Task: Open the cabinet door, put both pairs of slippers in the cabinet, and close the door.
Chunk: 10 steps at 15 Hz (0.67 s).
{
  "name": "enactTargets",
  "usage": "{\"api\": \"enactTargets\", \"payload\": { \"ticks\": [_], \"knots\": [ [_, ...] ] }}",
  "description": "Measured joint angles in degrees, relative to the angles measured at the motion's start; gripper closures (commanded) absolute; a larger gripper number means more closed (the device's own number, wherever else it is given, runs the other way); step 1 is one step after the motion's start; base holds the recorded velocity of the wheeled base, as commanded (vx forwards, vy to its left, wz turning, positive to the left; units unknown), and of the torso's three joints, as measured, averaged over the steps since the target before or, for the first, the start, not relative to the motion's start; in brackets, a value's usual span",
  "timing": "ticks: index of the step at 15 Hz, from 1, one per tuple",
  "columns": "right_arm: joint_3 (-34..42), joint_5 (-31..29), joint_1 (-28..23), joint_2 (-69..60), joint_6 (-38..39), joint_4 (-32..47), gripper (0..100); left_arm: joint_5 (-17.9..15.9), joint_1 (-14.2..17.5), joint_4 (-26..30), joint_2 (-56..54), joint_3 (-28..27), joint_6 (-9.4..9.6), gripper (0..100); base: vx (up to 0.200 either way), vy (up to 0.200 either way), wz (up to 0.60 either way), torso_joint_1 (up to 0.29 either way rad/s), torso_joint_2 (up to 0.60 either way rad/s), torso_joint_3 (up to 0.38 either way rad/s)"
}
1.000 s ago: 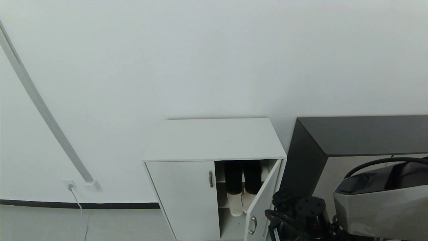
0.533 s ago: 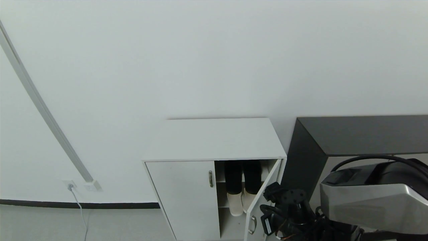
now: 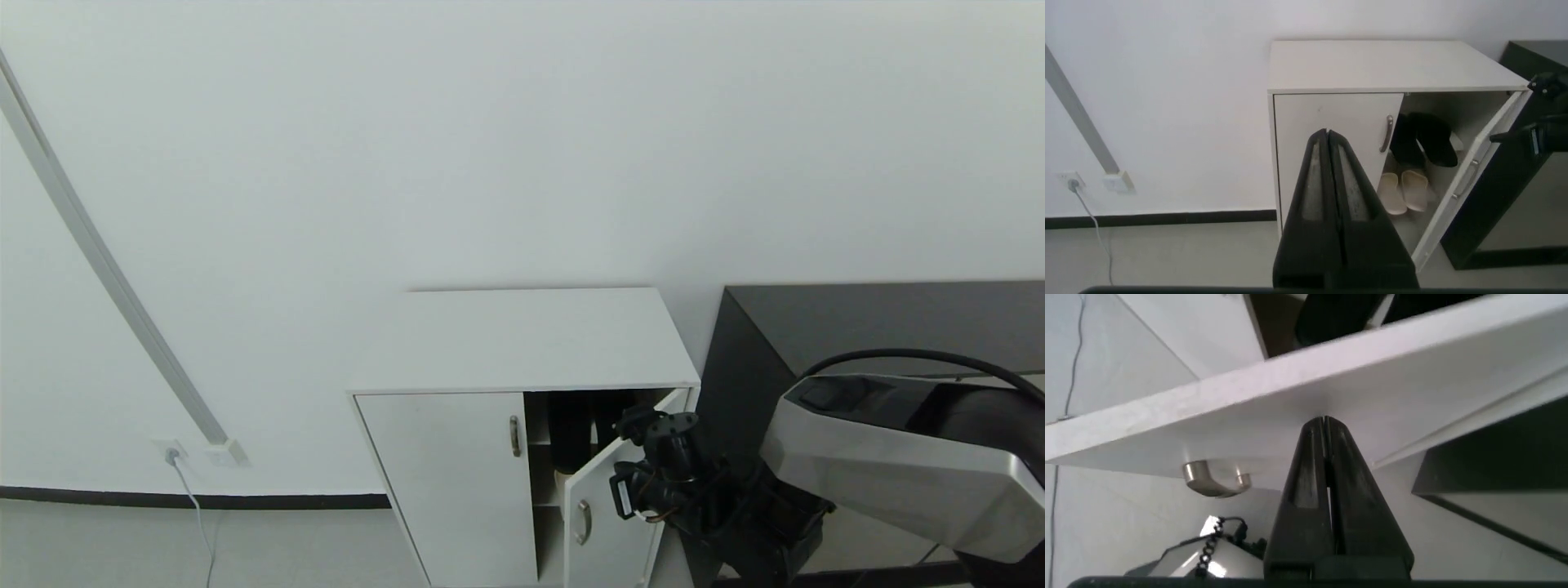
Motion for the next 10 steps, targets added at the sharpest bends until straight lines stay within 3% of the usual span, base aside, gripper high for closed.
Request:
{"api": "enactTargets", "payload": {
  "ticks": [4,10],
  "knots": [
    [-8.44,-0.07,-2.04,0.84,0.33,6.24,100,0.00,0.00,0.00,0.00,0.00,0.09,100,0.000,0.000,0.00,0.000,0.00,0.000],
    [-15.65,-2.54,-3.00,4.89,0.33,7.78,100,0.00,0.00,0.00,0.00,0.00,0.04,100,0.000,0.000,0.00,0.000,0.00,0.000]
  ]
}}
